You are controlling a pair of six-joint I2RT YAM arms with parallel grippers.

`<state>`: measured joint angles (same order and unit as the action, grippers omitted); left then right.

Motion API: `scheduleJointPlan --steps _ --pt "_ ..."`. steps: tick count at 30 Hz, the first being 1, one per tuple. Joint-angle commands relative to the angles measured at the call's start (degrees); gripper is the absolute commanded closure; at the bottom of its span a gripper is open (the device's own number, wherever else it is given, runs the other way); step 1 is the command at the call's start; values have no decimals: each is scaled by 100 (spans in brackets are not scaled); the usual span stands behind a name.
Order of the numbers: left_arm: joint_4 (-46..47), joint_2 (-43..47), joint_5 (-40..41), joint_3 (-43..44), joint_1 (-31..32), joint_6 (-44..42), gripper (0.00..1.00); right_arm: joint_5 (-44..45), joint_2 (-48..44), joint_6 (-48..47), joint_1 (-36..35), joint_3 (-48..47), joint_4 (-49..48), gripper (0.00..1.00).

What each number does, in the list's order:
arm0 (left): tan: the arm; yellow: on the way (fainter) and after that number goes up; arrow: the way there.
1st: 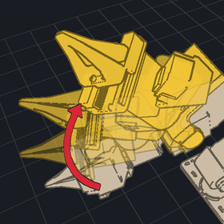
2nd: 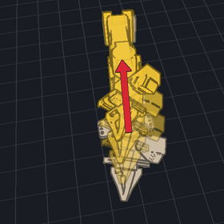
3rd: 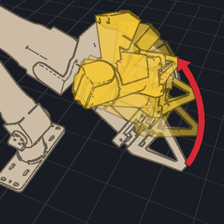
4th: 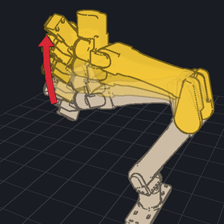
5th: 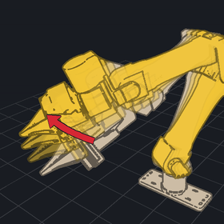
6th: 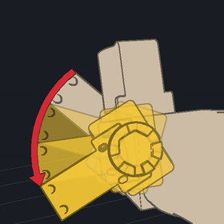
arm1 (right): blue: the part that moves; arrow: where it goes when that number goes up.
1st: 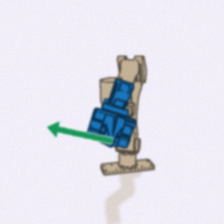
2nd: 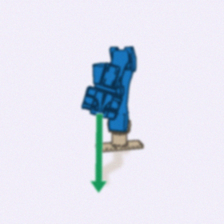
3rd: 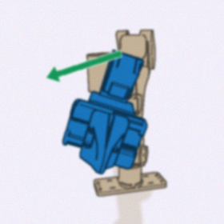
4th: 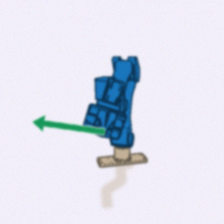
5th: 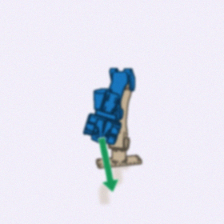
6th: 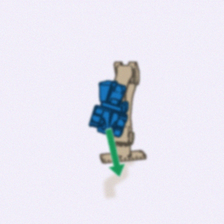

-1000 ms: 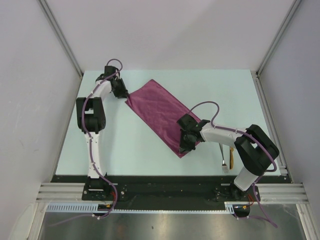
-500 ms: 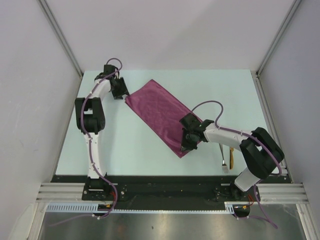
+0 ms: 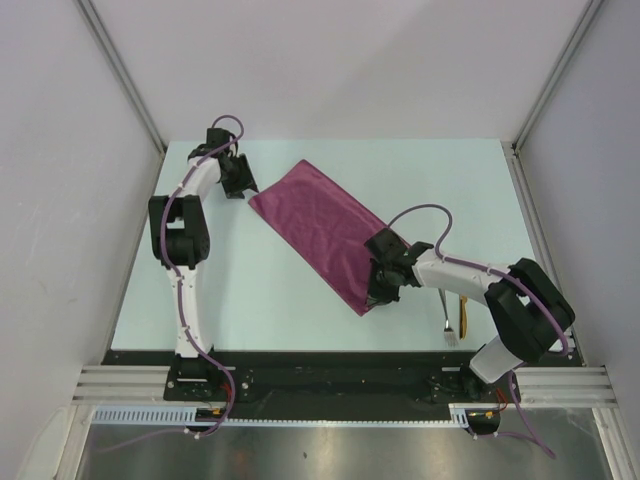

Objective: Fold the napkin into a case and place the utensils inside
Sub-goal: Smooth out the rectangle-folded napkin at the center of the board.

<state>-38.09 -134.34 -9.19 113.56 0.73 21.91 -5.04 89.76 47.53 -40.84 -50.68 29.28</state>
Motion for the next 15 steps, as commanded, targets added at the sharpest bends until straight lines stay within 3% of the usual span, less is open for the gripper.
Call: scheduleJointPlan --steps 1,4,11,15 --pt "-102 286 66 9 23 -82 48 -50 -178 11 23 75 26 94" --pt "-94 242 -21 0 41 -73 51 -146 -116 -24 50 40 -27 89" --pt "-41 399 -57 -88 120 -117 50 -76 -467 -156 181 154 122 54" --pt "99 942 40 -561 295 -73 48 -208 -1046 -296 523 347 139 43"
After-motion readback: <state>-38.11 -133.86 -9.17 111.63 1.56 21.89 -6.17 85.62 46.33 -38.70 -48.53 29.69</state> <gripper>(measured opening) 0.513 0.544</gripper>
